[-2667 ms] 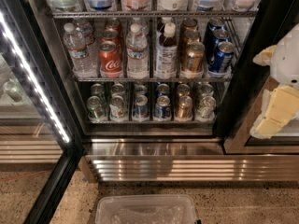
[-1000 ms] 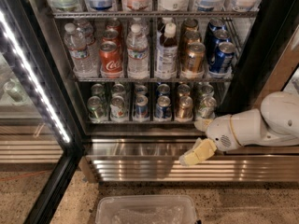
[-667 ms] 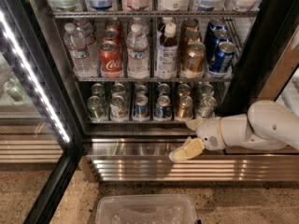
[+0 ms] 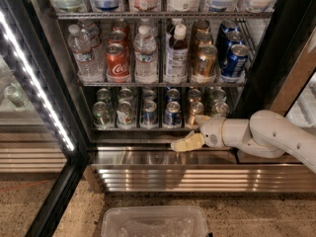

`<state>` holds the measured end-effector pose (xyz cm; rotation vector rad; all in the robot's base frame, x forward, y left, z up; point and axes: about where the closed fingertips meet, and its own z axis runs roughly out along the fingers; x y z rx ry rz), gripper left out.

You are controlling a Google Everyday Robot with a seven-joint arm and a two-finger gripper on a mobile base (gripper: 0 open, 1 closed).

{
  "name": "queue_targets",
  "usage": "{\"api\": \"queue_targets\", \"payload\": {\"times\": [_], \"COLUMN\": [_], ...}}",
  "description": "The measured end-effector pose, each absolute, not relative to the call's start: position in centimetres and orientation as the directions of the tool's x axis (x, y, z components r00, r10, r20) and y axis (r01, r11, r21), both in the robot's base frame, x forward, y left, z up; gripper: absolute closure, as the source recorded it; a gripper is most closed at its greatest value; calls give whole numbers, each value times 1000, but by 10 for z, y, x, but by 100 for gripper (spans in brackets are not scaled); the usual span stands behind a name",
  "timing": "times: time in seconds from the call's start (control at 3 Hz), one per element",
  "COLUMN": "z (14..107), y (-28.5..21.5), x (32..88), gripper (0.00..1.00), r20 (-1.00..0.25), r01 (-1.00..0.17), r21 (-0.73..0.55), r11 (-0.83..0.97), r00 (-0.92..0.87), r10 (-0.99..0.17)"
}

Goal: Pick pepsi can from bottom shelf of fridge

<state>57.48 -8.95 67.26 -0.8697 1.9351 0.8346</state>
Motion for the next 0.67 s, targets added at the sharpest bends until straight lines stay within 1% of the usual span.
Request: {"api": "queue_targets", "payload": {"times": [0.33,0.67], "z": [672,670], "y": [-90,-83], "x": [578,583], "gripper": [0,0], "r20": [-876,-889], "r01": [-808,-805], "r21": [220,233], "r11": [546,546], "r00": [-410,-404], "r10": [-254,-216]}}
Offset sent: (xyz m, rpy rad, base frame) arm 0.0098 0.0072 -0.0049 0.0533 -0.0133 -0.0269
